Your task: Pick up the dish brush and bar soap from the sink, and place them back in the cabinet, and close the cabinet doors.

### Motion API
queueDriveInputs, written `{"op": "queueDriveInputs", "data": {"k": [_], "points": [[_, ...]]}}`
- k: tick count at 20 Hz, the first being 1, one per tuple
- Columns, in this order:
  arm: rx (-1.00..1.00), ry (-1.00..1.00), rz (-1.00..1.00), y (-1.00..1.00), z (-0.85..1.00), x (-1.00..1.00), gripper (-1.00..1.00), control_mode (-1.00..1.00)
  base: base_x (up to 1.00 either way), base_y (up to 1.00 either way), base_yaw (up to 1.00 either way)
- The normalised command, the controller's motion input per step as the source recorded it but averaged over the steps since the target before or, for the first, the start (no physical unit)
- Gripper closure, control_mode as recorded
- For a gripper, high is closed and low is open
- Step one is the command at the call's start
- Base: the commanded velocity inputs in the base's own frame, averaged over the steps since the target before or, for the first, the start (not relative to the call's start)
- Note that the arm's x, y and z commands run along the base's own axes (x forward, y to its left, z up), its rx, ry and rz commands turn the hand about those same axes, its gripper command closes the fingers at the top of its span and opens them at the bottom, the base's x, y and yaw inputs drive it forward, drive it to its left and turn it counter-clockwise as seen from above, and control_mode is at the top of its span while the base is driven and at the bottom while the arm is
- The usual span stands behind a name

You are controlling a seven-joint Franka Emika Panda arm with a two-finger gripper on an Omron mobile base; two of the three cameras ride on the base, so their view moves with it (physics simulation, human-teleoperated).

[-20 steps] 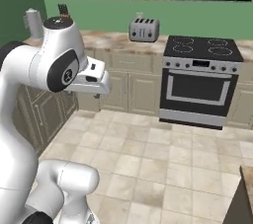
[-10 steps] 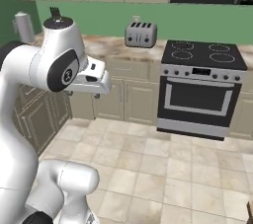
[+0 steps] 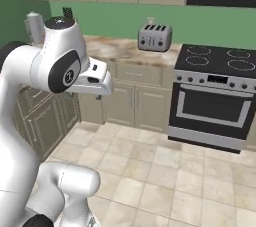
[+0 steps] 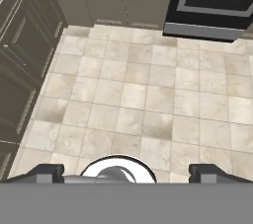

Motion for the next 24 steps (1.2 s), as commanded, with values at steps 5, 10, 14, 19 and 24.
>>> {"op": "queueDriveInputs", "data": {"k": [5, 10, 14, 19, 24], "points": [[0.0, 0.0, 0.0, 0.0, 0.0, 0.0, -1.0, 1.0, 0.23, -0.1, 0.28], [0.0, 0.0, 0.0, 0.0, 0.0, 0.0, -1.0, 1.0, 0.17, 0.0, 0.32], [0.0, 0.0, 0.0, 0.0, 0.0, 0.0, -1.0, 1.0, 0.17, 0.0, 0.35], [0.0, 0.0, 0.0, 0.0, 0.0, 0.0, -1.0, 1.0, 0.06, 0.07, 0.36], [0.0, 0.0, 0.0, 0.0, 0.0, 0.0, -1.0, 1.0, 0.0, 0.17, 0.35]]}}
